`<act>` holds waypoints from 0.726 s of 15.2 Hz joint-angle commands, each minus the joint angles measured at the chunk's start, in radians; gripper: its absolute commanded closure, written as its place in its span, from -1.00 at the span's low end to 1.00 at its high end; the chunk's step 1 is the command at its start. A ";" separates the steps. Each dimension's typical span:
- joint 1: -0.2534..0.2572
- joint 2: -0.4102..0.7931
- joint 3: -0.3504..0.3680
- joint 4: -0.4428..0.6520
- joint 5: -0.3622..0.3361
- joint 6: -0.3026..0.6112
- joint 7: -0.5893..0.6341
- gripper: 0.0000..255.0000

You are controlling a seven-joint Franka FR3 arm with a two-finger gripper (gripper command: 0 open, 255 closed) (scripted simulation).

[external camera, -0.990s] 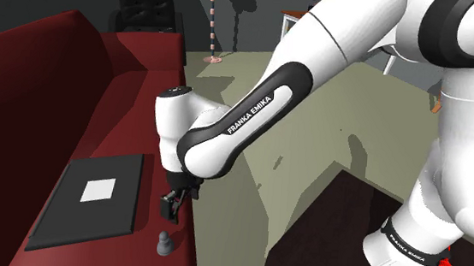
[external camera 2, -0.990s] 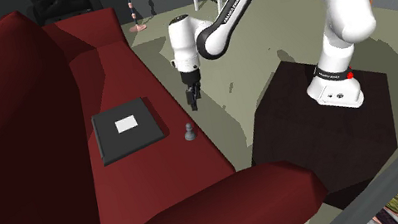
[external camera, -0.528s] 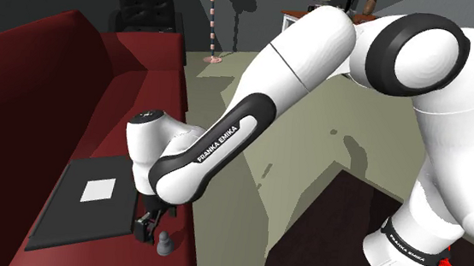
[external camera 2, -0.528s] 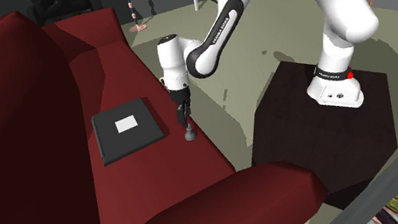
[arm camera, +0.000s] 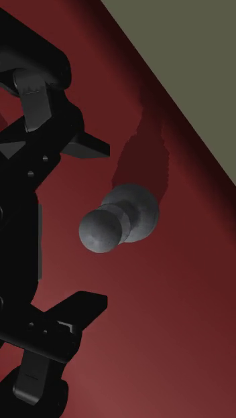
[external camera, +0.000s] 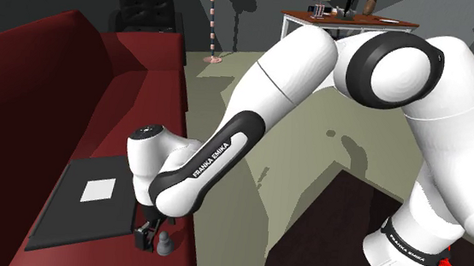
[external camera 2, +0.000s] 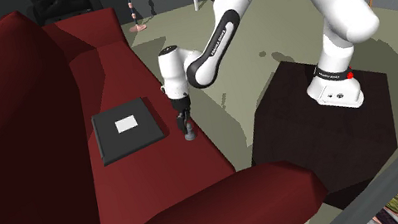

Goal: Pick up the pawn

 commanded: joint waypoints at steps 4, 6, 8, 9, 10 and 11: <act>0.001 0.002 -0.001 -0.001 -0.001 0.004 0.001 1.00; 0.001 0.003 -0.001 -0.001 -0.001 0.004 0.001 1.00; 0.001 0.002 -0.001 -0.002 -0.001 0.004 0.000 1.00; 0.000 0.001 0.000 -0.002 -0.001 0.004 0.000 1.00; 0.001 0.003 -0.001 -0.001 -0.001 0.005 0.001 1.00; -0.001 -0.007 0.002 -0.003 0.001 -0.003 0.001 1.00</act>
